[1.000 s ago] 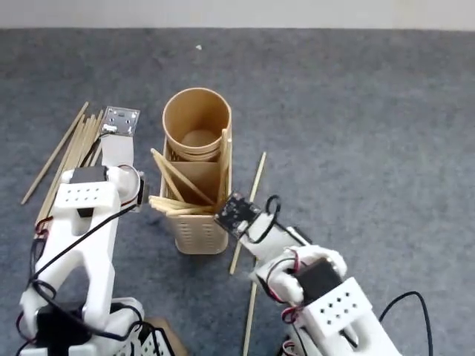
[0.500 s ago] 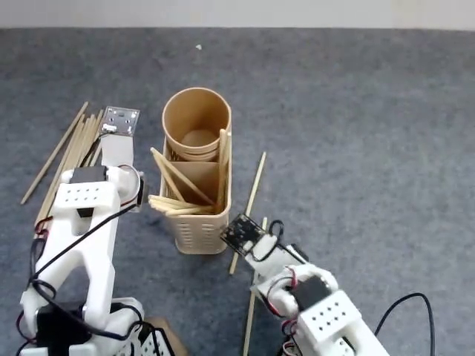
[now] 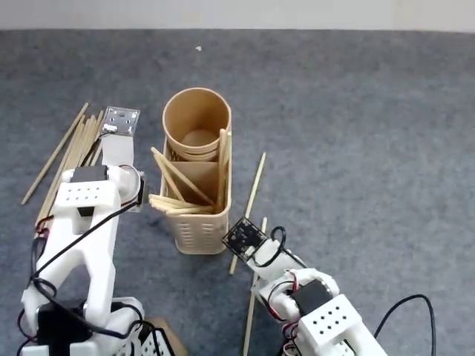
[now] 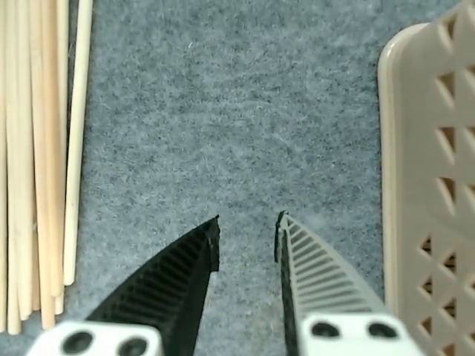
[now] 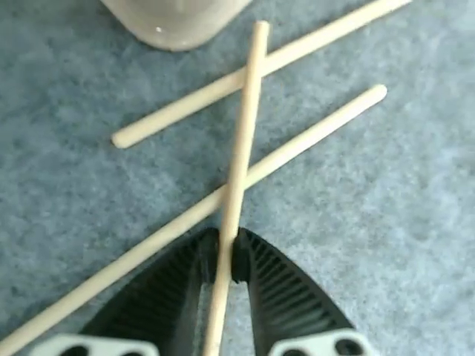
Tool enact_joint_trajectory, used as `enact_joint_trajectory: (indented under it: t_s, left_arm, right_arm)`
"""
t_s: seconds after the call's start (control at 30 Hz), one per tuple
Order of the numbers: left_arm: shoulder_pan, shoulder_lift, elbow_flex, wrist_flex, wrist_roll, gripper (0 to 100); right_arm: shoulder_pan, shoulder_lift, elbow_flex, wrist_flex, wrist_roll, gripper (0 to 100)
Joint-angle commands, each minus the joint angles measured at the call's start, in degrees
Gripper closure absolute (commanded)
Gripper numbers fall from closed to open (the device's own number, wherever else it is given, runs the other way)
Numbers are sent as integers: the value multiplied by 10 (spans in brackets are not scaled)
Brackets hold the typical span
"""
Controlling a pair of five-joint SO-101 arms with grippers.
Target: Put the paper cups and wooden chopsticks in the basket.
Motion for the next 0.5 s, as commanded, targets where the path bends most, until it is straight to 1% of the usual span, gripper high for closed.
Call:
enact_joint_trajectory:
  t_s: [0.0, 0.17, 0.27, 0.37, 0.43, 0.47]
  left_arm:
    - [0, -18, -2, -6, 4, 852]
    - [0, -18, -2, -6, 4, 852]
    - [0, -18, -2, -6, 4, 852]
    - [0, -18, -2, -6, 4, 852]
    - [0, -18, -2, -6, 4, 852]
    - [0, -18, -2, -6, 4, 852]
  right_arm:
    - [44, 0, -41, 11, 6, 994]
    - [196, 0, -211, 60, 7, 994]
    - [263, 0, -319, 61, 7, 994]
    - [285, 0, -407, 58, 4, 994]
    - [280, 2, -462, 51, 0, 994]
    - [263, 1, -487, 34, -17, 993]
